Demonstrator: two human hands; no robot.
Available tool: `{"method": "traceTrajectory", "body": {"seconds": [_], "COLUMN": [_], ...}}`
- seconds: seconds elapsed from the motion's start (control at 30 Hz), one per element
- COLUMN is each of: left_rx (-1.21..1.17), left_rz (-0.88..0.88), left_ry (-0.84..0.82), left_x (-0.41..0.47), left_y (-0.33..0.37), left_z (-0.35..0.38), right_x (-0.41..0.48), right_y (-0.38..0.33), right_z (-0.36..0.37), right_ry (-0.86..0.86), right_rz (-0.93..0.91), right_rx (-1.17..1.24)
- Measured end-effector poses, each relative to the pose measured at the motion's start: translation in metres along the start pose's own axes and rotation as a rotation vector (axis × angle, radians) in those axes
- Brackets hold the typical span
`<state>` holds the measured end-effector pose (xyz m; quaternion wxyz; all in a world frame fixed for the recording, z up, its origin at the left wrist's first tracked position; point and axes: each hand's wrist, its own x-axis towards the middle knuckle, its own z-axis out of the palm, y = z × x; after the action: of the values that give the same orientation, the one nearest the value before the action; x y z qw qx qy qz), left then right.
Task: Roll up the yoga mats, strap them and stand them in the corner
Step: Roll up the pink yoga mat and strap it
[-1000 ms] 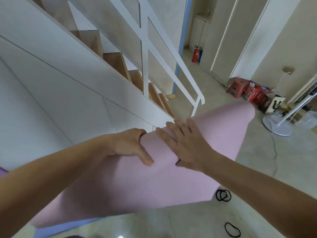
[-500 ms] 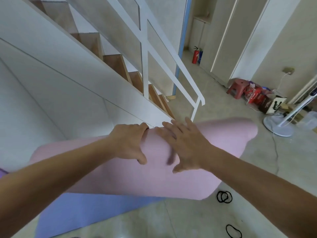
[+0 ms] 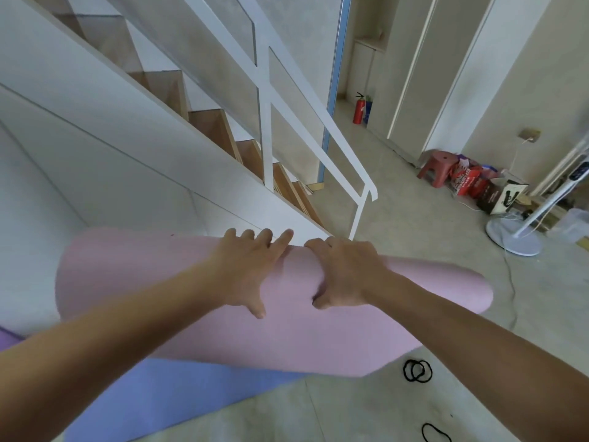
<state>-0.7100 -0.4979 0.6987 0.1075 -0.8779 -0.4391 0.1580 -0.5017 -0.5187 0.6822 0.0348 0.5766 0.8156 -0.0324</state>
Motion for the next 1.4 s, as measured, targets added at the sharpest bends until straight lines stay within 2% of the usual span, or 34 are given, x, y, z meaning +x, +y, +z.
{"method": "traceTrajectory", "body": {"seconds": [0.13, 0.23, 0.4, 0.47, 0.53, 0.57, 0.6, 0.63, 0.67, 0.73, 0.77, 0.8, 0.87, 0.93, 1.0, 1.1, 1.17, 1.23, 1.3, 1.33, 1.4], "left_rx": [0.063, 0.097, -0.047, -0.091, -0.143, -0.200, -0.271, -0.344, -0.418, -0.549, -0.611, -0.673, -0.801, -0.945, -1.126, -1.501, -1.593, -1.606, -1.581, -1.474, -1.115], "left_rz": [-0.009, 0.051, 0.100, 0.076, -0.017, -0.077, -0.138, -0.192, -0.234, -0.288, -0.304, -0.313, -0.322, -0.316, -0.260, -0.129, -0.081, -0.072, -0.091, -0.105, -0.114], "left_ry": [0.090, 0.130, 0.236, 0.188, 0.121, 0.095, 0.097, 0.107, 0.116, 0.125, 0.121, 0.113, 0.087, 0.025, -0.046, -0.155, -0.218, -0.258, -0.214, -0.148, -0.045], "left_x": [-0.005, -0.008, -0.004, 0.004, 0.011, 0.014, 0.017, 0.020, 0.023, 0.028, 0.030, 0.032, 0.035, 0.037, 0.037, 0.038, 0.039, 0.044, 0.048, 0.047, 0.040], "left_y": [0.004, 0.013, 0.009, 0.002, -0.005, -0.009, -0.012, -0.015, -0.015, -0.009, -0.004, 0.002, 0.014, 0.024, 0.030, 0.031, 0.031, 0.032, 0.035, 0.038, 0.049], "left_z": [0.009, 0.018, 0.043, 0.046, 0.042, 0.039, 0.035, 0.030, 0.026, 0.017, 0.013, 0.008, 0.002, 0.001, 0.002, 0.002, 0.004, 0.007, 0.008, 0.007, 0.003], "right_x": [0.002, 0.000, -0.004, -0.010, -0.020, -0.026, -0.033, -0.037, -0.037, -0.030, -0.025, -0.019, -0.009, -0.008, -0.014, -0.027, -0.029, -0.025, -0.022, -0.020, -0.017], "right_y": [-0.001, 0.001, 0.005, 0.005, 0.000, -0.005, -0.010, -0.014, -0.017, -0.020, -0.018, -0.015, -0.007, -0.001, 0.010, 0.018, 0.016, 0.010, 0.005, 0.004, 0.001], "right_z": [0.008, 0.007, 0.007, 0.012, 0.028, 0.036, 0.043, 0.047, 0.047, 0.037, 0.032, 0.031, 0.026, 0.032, 0.046, 0.064, 0.062, 0.057, 0.051, 0.049, 0.044], "right_ry": [-0.055, -0.121, -0.186, -0.020, 0.339, 0.512, 0.607, 0.593, 0.495, 0.215, 0.173, 0.186, 0.236, 0.183, 0.159, 0.209, 0.249, 0.363, 0.470, 0.520, 0.578], "right_rz": [0.042, 0.057, 0.001, -0.040, -0.015, 0.038, 0.125, 0.238, 0.383, 0.677, 0.740, 0.756, 0.773, 0.738, 0.585, 0.314, 0.258, 0.387, 0.604, 0.723, 0.936], "right_rx": [0.065, 0.159, 0.164, 0.042, -0.129, -0.129, -0.058, 0.111, 0.384, 1.114, 1.412, 1.585, 1.718, 1.836, 1.990, 2.204, 2.253, 2.222, 2.146, 2.098, 2.016]}}
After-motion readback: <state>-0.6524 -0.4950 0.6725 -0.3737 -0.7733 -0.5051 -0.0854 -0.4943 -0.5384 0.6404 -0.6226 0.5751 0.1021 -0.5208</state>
